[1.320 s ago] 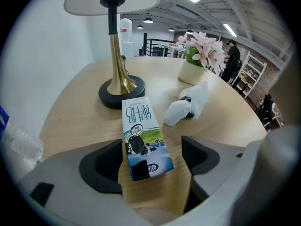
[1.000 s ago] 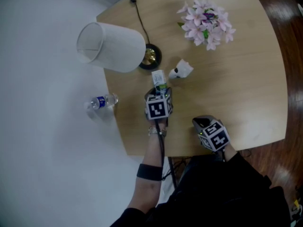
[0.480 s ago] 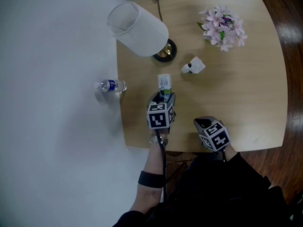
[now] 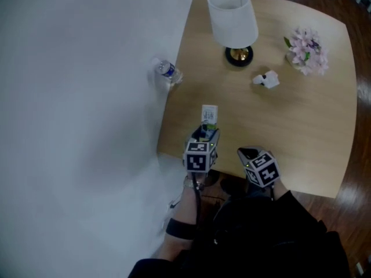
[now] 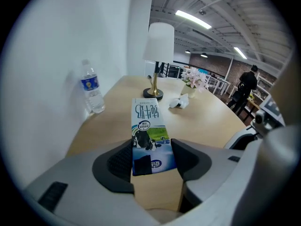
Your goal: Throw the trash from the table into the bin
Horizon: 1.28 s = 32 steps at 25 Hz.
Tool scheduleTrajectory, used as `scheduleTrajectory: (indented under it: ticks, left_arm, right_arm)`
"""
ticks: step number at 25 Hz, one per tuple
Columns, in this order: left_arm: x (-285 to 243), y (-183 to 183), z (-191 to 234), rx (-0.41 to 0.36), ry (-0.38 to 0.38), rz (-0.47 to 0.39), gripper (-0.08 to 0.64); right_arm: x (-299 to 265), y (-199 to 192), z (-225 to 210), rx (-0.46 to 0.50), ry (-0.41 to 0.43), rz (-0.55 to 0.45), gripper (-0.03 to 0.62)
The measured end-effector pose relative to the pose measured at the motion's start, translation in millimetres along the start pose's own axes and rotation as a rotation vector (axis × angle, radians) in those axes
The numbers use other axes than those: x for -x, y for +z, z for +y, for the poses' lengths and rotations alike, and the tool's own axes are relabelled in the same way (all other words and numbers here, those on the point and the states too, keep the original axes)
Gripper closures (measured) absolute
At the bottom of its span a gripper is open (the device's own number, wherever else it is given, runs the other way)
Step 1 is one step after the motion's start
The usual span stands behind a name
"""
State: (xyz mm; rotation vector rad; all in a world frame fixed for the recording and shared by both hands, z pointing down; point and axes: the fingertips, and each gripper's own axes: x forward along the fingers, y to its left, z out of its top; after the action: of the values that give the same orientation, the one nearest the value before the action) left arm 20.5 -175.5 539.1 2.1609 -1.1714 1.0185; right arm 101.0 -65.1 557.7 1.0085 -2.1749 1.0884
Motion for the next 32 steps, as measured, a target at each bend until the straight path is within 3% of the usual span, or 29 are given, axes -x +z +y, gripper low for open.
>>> scheduleTrajectory:
  ticks: [9, 18, 27, 32]
  left_arm:
    - [79.0, -91.8, 14.7, 0.114, 0.054, -0.047, 0.301]
    - [132.0, -196.1, 28.0, 0.281, 0.159, -0.076, 0.302]
    - [162.5, -281.4, 36.1, 0.418, 0.215, -0.051, 0.302]
    - [154.4, -335.3, 39.1, 0.512, 0.231, -0.008, 0.302]
  right_arm:
    - [-15.4, -26.3, 71.7, 0.199, 0.066, 0.076, 0.584]
    - [-29.8, -56.6, 129.0, 0.383, 0.125, 0.154, 0.584]
    - [-53.5, -95.8, 186.3, 0.493, 0.205, 0.244, 0.584]
    - [-65.4, -120.0, 202.1, 0.525, 0.229, 0.305, 0.584]
